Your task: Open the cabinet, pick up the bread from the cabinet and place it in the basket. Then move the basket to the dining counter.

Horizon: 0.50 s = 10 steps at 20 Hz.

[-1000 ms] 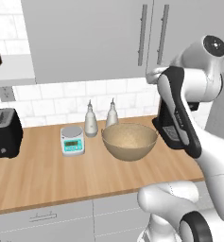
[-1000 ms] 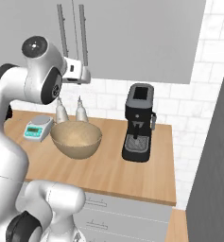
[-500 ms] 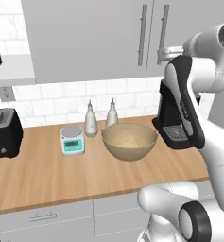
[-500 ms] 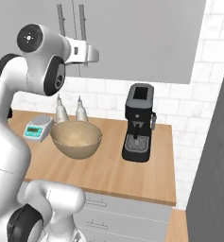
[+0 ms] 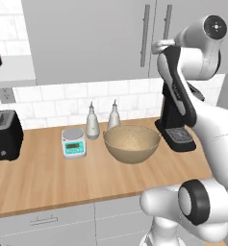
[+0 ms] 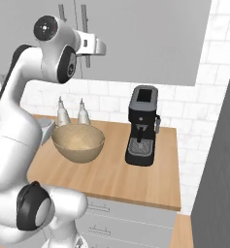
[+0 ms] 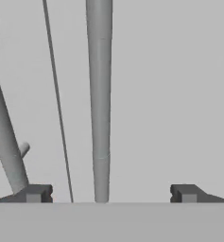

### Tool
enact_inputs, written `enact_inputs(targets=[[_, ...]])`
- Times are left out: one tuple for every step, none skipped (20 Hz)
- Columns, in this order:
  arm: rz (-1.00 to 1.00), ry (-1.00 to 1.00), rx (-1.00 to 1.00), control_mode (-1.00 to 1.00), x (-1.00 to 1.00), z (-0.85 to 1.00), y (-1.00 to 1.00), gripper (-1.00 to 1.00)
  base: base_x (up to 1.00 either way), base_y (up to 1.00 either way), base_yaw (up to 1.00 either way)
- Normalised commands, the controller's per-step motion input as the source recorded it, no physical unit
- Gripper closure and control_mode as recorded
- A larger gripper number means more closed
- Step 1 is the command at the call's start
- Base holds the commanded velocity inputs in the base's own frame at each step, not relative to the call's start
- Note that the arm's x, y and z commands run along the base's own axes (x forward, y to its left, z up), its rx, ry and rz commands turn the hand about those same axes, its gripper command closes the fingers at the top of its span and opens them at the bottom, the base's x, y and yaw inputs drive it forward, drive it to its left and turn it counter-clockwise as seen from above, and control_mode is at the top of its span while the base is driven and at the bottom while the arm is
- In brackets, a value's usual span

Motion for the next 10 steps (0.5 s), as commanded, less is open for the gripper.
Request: enact_inputs(targets=[[0.06,0.00,0.00,-1.00,0.64,0.00,0.01,-1.00,0.00,0.00,0.00],[0.07,0.00,0.00,-1.00,0.61,0.00,0.07,-1.00,0.00,0.00,0.00],[0.08,0.00,0.00,-1.00,0.58,0.00,0.13,-1.00,0.00,0.00,0.00],[0.09,0.00,0.00,-1.00,0.60,0.00,0.14,-1.00,0.00,0.00,0.00],[0.09,0.00,0.00,-1.00,0.61,0.00,0.14,-1.00,0.00,0.00,0.00],[0.08,0.00,0.00,-1.00,0.62,0.00,0.14,-1.00,0.00,0.00,0.00],[0.07,0.00,0.00,-1.00,0.59,0.00,0.14,-1.00,0.00,0.00,0.00],[0.03,0.00,0.00,-1.00,0.51,0.00,0.12,-1.00,0.00,0.00,0.00],[0.03,-0.04,0.00,-1.00,0.51,0.00,0.18,-1.00,0.00,0.00,0.00],[0.03,-0.05,0.00,-1.00,0.55,0.00,0.14,-1.00,0.00,0.00,0.00]])
